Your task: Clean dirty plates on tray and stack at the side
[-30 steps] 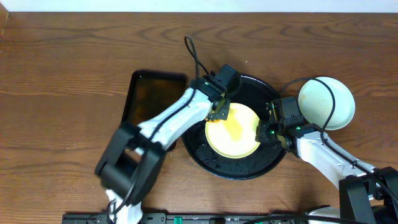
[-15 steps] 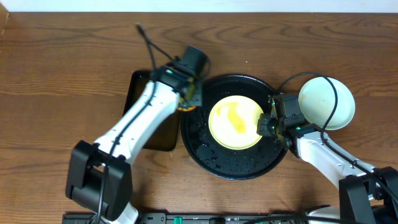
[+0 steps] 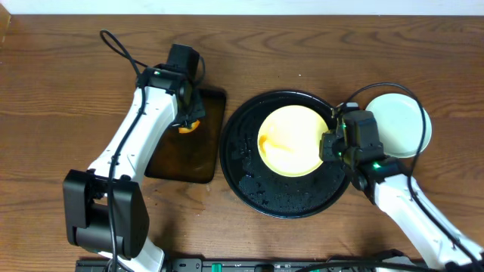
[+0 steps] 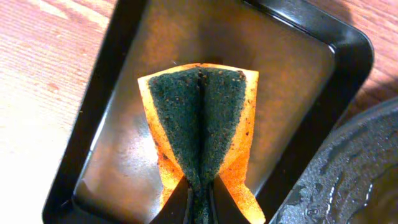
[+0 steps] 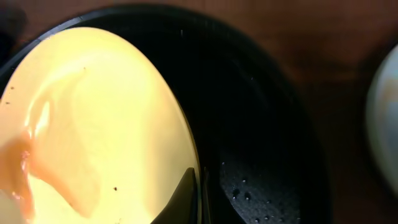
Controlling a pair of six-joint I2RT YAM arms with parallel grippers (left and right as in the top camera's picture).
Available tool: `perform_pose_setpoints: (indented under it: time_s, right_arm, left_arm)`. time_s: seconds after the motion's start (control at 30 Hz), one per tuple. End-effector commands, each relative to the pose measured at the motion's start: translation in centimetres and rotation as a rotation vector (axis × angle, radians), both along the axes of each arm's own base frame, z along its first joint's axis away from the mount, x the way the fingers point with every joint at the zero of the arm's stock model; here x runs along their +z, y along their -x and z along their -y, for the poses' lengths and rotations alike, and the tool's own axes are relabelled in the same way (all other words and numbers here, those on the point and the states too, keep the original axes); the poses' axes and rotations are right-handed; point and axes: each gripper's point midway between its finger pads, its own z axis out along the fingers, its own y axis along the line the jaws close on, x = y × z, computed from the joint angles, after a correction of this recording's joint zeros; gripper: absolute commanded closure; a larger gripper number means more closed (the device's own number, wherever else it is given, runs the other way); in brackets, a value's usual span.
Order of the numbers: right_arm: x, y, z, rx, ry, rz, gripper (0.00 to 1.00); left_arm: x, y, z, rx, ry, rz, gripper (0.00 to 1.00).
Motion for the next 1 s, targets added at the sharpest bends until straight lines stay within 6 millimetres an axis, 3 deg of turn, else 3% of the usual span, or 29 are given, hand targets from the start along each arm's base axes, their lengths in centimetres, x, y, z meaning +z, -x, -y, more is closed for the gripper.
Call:
perform_pose_setpoints:
  time_s: [0.0, 0.17, 0.5, 0.73, 0.97]
  right_arm:
    - [1.7, -0.3, 0.5, 0.013, 0.053, 0.063, 0.99]
    - [3.4, -0.8, 2.5, 0.0, 0.192, 0.143, 0.99]
    - [8.9, -1.9, 6.2, -0.035, 0.628, 0.338, 0.99]
    - [11.5, -2.3, 4.2, 0.003, 0.734, 0.45, 0.99]
    - [12.4, -2.1, 2.0, 0.08, 0.781, 0.5, 0.99]
  left_arm:
    - [0.6, 0.0, -0.7, 0.033, -0.005, 0.016, 0.93]
    - [0.6, 0.0, -0.8, 0.034, -0.006, 0.015, 0.91]
    - [-0.2, 0.2, -0.7, 0.001, -0.007, 0.001, 0.93]
    - [-1.5, 0.0, 1.0, -0.256, 0.027, 0.008, 0.93]
    - [-3.3, 1.2, 0.7, -0.536, -0.01, -0.034, 0.93]
